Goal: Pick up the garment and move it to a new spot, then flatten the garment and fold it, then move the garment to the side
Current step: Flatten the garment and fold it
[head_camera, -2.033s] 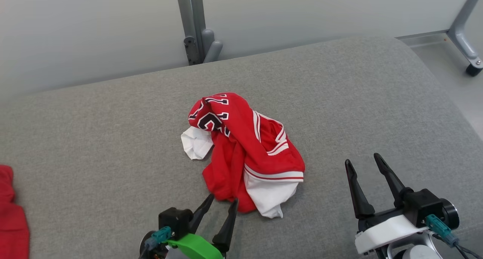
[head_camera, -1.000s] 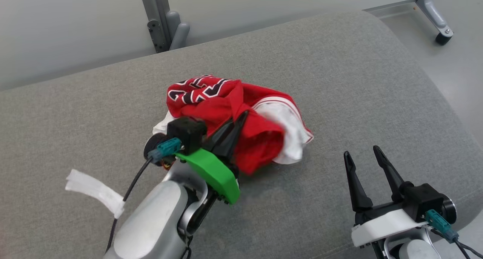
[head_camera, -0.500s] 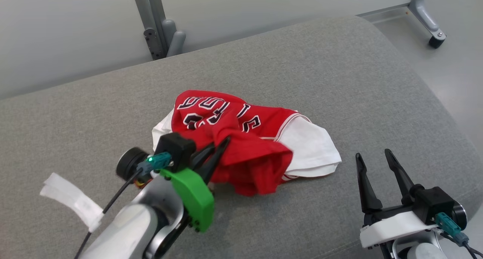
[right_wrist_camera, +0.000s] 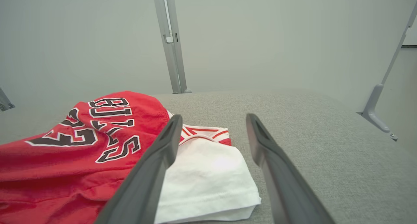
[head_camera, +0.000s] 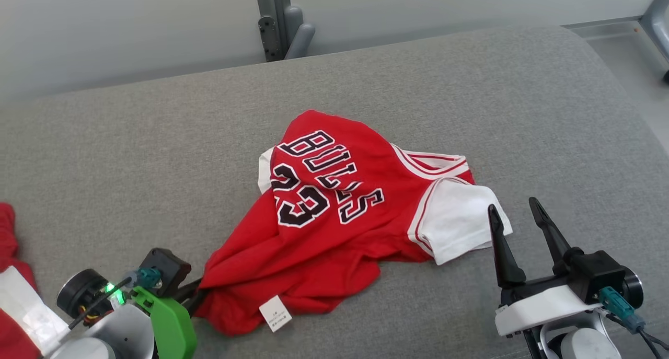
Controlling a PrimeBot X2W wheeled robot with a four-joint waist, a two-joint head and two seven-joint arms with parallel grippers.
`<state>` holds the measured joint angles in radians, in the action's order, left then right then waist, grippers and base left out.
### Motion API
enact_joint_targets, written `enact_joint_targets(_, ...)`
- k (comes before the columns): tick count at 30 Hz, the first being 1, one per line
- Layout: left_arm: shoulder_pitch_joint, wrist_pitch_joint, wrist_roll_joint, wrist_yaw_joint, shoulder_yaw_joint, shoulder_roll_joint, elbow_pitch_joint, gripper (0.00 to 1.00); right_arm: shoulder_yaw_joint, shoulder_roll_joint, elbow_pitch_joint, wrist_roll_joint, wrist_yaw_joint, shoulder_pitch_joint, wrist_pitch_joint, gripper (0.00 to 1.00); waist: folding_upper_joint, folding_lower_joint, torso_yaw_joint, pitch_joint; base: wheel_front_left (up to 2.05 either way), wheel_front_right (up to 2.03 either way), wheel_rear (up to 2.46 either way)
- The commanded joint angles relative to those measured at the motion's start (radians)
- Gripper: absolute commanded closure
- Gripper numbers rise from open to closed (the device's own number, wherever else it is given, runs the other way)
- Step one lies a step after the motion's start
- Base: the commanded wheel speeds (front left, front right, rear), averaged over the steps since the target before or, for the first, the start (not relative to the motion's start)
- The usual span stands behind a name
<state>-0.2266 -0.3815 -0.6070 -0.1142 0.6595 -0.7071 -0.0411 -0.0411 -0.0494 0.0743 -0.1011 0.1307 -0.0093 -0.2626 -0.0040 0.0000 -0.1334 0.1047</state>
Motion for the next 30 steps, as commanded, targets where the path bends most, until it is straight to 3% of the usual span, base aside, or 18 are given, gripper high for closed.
enact_joint_targets(1, -0.008, 0.006, 0.012, -0.005, 0.017, -0.005, 0.02, 1.0, -0.004, -0.002, 0.006, 0.011, 0.0, -0.008, -0.004, 0.0, 0.004, 0.0, 0.024, 0.015, 0.0, 0.0, 0.0)
enact_joint_targets(8, -0.032, 0.125, 0.009, -0.009, 0.043, 0.051, 0.17, 0.99, -0.011, -0.003, 0.017, 0.01, 0.0, -0.003, -0.004, 0.0, 0.004, 0.0, 0.03, 0.013, 0.0, 0.0, 0.0)
enact_joint_targets(10, -0.037, 0.17, 0.008, 0.006, 0.03, 0.074, 0.206, 0.61, -0.009, -0.003, 0.02, 0.01, 0.0, 0.008, -0.004, 0.0, 0.004, 0.0, 0.031, 0.011, 0.0, 0.0, 0.0)
enact_joint_targets(11, -0.039, 0.194, 0.005, 0.015, 0.022, 0.089, 0.221, 0.09, -0.007, -0.004, 0.02, 0.01, 0.0, 0.011, -0.004, 0.0, 0.004, 0.0, 0.032, 0.01, 0.0, 0.0, 0.0)
enact_joint_targets(12, -0.038, 0.212, 0.003, 0.022, 0.016, 0.101, 0.237, 0.0, -0.004, -0.004, 0.02, 0.011, 0.0, 0.016, -0.004, 0.0, 0.004, 0.0, 0.035, 0.008, 0.0, 0.0, 0.0)
enact_joint_targets(23, -0.038, 0.317, -0.02, 0.078, -0.025, 0.171, 0.354, 0.0, 0.004, -0.011, 0.025, 0.012, 0.0, 0.036, -0.004, 0.0, 0.004, 0.0, 0.067, -0.015, 0.0, 0.0, 0.0)
enact_joint_targets(30, 0.055, 0.429, -0.073, 0.155, -0.096, 0.206, 0.303, 0.0, 0.017, -0.021, 0.001, 0.019, 0.0, 0.05, -0.004, 0.0, 0.004, 0.0, 0.082, -0.036, 0.0, 0.0, 0.0)
